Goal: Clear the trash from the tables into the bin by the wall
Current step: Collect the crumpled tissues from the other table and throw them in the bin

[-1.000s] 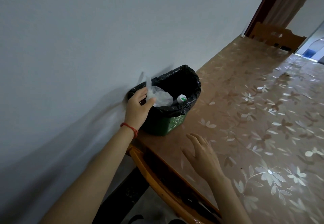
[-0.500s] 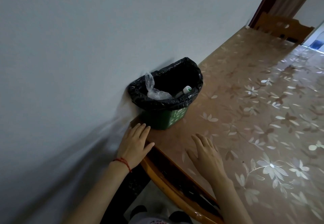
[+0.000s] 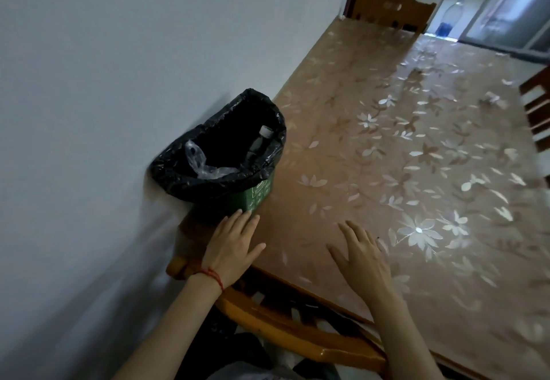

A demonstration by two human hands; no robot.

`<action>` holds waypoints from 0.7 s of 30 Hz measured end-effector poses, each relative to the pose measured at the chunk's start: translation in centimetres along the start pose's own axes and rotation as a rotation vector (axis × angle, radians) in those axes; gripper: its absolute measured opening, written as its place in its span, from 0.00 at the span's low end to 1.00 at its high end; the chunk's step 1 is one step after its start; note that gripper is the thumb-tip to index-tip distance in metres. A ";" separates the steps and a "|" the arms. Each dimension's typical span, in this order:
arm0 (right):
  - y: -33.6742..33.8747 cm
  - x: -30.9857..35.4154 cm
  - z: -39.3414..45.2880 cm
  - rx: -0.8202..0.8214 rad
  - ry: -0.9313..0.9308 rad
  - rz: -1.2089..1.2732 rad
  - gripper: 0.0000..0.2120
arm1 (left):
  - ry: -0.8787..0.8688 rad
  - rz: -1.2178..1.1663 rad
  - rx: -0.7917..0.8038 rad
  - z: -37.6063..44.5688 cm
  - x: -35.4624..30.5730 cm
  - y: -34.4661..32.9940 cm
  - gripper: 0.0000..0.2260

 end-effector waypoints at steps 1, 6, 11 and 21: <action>0.3 -0.5 -0.6 -0.010 -0.044 0.014 0.25 | -0.044 0.013 0.005 0.5 -0.5 0.0 0.34; 1.2 -2.8 -4.2 -0.069 -0.268 0.040 0.25 | -0.256 0.033 0.051 2.9 -3.8 0.0 0.27; 1.8 -5.0 -9.1 -0.160 -0.493 0.020 0.24 | -0.484 0.147 0.094 4.1 -7.8 -1.1 0.25; 2.6 -9.0 -25.0 -0.398 -0.983 0.055 0.24 | -0.961 0.257 0.141 1.5 -21.3 -4.5 0.27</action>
Point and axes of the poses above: each hand's wrist, its own z-axis towards the middle knuckle, its own y-axis out of the back of the hand, x = y × z, the point moved 7 cm from there along z, towards the middle knuckle, and after that the axes turned 3 degrees about x, right-handed, at the moved point
